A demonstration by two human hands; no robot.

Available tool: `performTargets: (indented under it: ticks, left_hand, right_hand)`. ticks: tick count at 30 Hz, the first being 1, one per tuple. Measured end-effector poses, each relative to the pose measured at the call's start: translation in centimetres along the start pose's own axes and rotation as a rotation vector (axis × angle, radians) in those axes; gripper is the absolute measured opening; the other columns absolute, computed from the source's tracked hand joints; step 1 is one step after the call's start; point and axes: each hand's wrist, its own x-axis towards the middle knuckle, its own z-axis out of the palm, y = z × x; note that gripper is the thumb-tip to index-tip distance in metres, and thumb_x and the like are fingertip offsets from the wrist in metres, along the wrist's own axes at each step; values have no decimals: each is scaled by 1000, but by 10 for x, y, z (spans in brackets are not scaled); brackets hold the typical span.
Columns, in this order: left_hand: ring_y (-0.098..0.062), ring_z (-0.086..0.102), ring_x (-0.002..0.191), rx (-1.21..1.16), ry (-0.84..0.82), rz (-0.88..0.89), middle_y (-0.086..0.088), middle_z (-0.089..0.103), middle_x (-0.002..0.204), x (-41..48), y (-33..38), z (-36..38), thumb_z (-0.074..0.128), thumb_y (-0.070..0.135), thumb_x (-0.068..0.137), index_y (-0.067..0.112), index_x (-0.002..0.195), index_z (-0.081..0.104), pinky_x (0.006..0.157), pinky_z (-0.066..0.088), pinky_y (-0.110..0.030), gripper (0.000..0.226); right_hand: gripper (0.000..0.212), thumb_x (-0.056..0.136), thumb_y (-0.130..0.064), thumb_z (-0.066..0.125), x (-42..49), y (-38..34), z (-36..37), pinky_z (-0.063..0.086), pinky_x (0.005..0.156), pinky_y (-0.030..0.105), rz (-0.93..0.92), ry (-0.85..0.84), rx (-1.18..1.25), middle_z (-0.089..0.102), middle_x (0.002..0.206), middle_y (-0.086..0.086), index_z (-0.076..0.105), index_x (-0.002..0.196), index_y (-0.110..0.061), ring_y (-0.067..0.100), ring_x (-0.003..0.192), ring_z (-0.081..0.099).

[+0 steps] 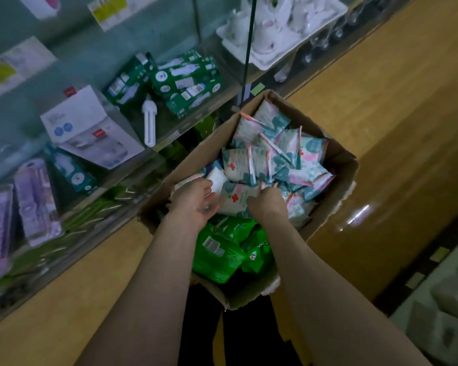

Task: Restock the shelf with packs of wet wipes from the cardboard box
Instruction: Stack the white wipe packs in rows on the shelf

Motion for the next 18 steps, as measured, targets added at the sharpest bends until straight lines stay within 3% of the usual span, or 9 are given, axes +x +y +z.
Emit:
performTargets:
  ticks: [3,5,7,10,13,15,18]
  left_hand:
    - [-17,56,88,-16,7,-34,-4,55,92,11,-10,-3,51,10,96,12,131,51,84,43,-39,34]
    - [-19,57,94,-18,7,-51,-5,56,93,13,-15,-2,50,9,96,12,128,51,87,44,-40,32]
    - [-20,55,99,-11,7,-57,-5,55,94,16,-18,-1,51,9,95,13,126,50,87,44,-39,31]
    - [-17,55,84,7,13,-59,-4,54,90,16,-19,2,53,10,95,13,119,51,86,42,-36,25]
    - [-15,53,83,65,18,-57,-4,53,96,15,-17,7,61,16,91,15,118,50,77,42,-35,30]
    - [-19,53,93,79,3,-64,-5,52,102,13,-17,10,68,22,87,17,118,49,66,44,-35,37]
    - [-22,61,92,27,-93,-89,-6,65,101,10,-18,10,65,26,89,13,116,58,68,49,-36,30]
  right_hand:
    - [33,90,-26,59,7,-2,9,43,70,31,-34,40,-94,57,98,8,52,117,-9,30,98,59]
    - [45,88,-28,64,10,-1,14,44,77,34,-43,52,-62,57,116,12,46,125,-9,32,108,57]
    - [49,87,-25,66,13,1,18,43,79,33,-36,34,44,56,121,14,42,127,-6,32,111,56]
    - [32,89,-16,61,16,6,17,52,78,36,37,-22,367,62,101,14,51,116,-1,31,92,61]
    - [9,94,-12,53,7,17,10,42,44,25,129,-52,655,55,72,9,53,95,-4,20,54,53]
    - [15,97,-21,50,-1,23,10,33,39,22,105,-63,697,49,65,7,50,93,-6,16,45,44]
    - [27,97,-32,51,-9,14,13,31,40,22,-22,-107,621,52,68,4,55,97,-5,13,46,41]
